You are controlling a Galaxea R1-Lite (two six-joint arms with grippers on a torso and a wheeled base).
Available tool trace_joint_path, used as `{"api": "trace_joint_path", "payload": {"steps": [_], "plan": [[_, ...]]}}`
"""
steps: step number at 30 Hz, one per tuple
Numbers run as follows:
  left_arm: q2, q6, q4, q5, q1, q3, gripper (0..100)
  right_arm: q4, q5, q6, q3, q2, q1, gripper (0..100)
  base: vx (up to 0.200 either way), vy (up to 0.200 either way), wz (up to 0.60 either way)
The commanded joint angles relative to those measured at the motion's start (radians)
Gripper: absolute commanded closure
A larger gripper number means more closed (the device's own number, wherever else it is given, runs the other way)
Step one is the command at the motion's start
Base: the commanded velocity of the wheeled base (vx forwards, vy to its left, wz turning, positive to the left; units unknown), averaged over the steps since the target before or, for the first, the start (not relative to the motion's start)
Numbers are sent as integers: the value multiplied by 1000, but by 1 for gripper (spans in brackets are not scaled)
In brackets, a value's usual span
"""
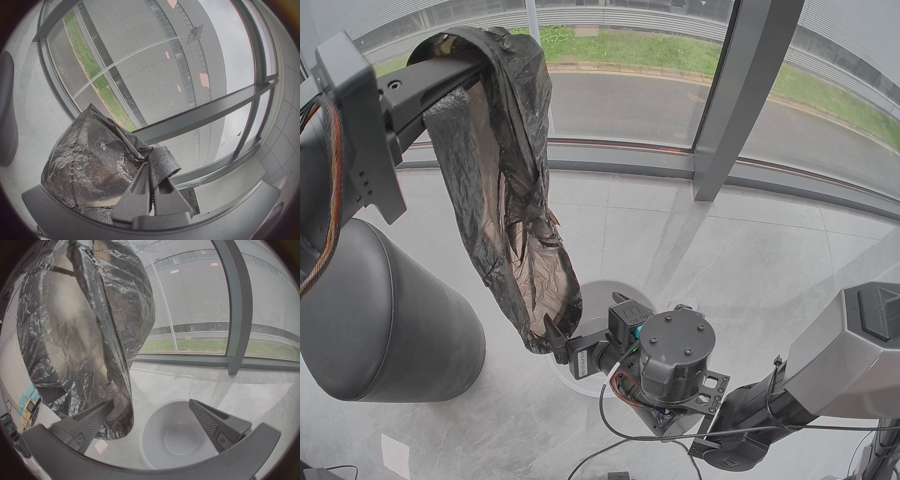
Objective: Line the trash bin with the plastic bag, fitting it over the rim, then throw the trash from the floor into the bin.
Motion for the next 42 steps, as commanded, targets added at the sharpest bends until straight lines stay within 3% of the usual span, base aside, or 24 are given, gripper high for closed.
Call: {"api": "trace_joint_path", "payload": {"steps": [1, 2, 21, 25, 32, 36, 42], "plan": [[2, -1, 0, 0, -7, -1, 100, -2, 0, -5, -21, 21, 0, 0, 0, 0, 0], [2, -1, 0, 0, -7, -1, 100, -2, 0, -5, -23, 23, 0, 100, 0, 0, 0], [-5, -1, 0, 0, -15, 8, 100, 0, -3, -8, -38, 27, 5, 100, 0, 0, 0], [-12, 1, -2, -30, -9, 33, 100, 21, -7, -11, 2, -14, 2, 100, 0, 0, 0], [-19, -2, -8, -142, 79, 109, 100, 155, -6, 3, 141, -178, 31, 100, 0, 0, 0], [-13, -8, -9, -195, 89, 134, 100, 271, -6, 41, 172, -260, 70, 100, 0, 0, 0], [38, -20, -9, -212, 105, 142, 100, 434, 46, 126, 170, -339, 74, 100, 0, 0, 0]]}}
